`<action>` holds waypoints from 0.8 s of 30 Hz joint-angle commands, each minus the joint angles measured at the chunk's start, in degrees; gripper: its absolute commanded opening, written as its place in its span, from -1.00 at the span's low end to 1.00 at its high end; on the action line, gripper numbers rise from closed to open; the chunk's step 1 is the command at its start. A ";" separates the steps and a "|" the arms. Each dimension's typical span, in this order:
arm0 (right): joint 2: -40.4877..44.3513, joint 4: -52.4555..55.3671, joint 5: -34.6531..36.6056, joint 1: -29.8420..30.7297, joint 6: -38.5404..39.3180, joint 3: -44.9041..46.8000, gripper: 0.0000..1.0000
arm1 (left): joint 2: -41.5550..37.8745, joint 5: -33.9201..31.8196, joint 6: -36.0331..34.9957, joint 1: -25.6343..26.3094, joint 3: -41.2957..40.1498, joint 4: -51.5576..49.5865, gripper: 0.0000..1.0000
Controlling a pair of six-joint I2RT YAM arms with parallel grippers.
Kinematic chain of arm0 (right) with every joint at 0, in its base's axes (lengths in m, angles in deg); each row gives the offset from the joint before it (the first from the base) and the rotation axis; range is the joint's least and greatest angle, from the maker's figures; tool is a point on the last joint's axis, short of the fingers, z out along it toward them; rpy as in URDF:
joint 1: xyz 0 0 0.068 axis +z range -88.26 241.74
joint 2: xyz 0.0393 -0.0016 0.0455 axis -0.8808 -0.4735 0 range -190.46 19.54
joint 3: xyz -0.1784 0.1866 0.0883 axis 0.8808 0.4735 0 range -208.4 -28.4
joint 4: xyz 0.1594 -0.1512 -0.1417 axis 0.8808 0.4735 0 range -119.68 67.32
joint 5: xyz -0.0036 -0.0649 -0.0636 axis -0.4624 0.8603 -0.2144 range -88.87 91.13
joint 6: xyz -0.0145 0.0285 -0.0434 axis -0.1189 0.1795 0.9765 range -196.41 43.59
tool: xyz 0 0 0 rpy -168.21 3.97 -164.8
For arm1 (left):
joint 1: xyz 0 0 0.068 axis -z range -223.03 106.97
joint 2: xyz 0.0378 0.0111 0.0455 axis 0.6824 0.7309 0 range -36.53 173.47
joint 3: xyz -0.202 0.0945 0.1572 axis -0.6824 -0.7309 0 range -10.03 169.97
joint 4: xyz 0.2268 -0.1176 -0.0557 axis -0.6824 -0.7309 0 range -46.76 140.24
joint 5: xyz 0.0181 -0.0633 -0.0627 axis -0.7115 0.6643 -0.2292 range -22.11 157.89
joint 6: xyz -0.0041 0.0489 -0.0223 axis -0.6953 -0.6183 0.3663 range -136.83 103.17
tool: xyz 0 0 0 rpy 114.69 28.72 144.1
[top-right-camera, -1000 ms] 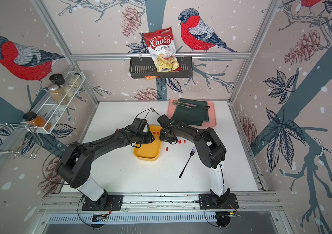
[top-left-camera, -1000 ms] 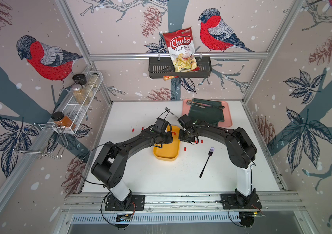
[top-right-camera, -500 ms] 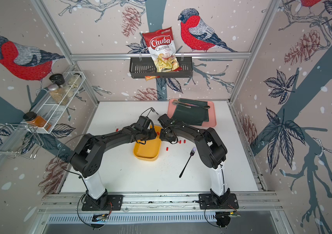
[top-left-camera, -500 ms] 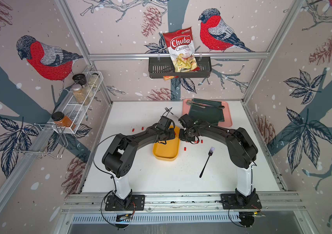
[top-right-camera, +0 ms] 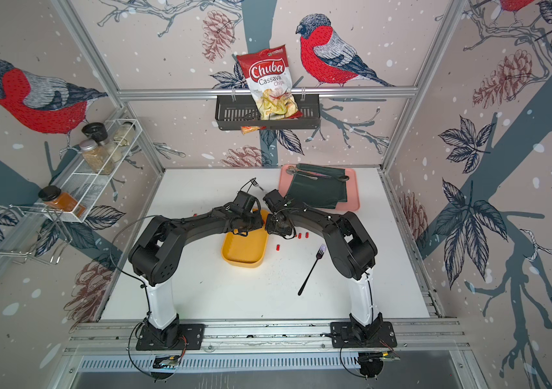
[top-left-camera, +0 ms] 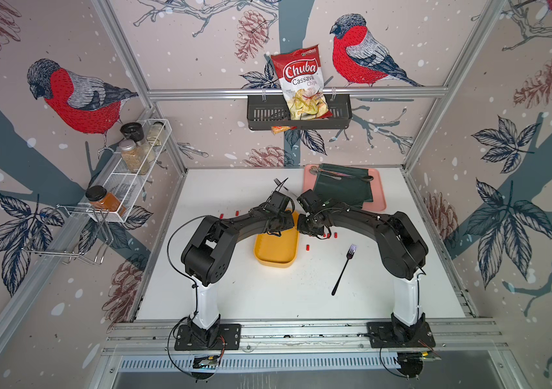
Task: Take the screw protection sleeves out of the storage box
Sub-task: Pick up the screw protection sleeve from the storage box.
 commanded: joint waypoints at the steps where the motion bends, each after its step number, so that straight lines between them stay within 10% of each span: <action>1: -0.51 -1.32 -1.15 0.08 -0.71 -0.43 -0.45 | 1.43 -1.21 1.73 0.20 1.49 -0.23 -0.34; 24: -2.41 -1.39 -2.94 -0.14 0.53 -1.64 -0.47 | 7.10 -7.75 4.81 0.67 8.28 -3.68 -0.78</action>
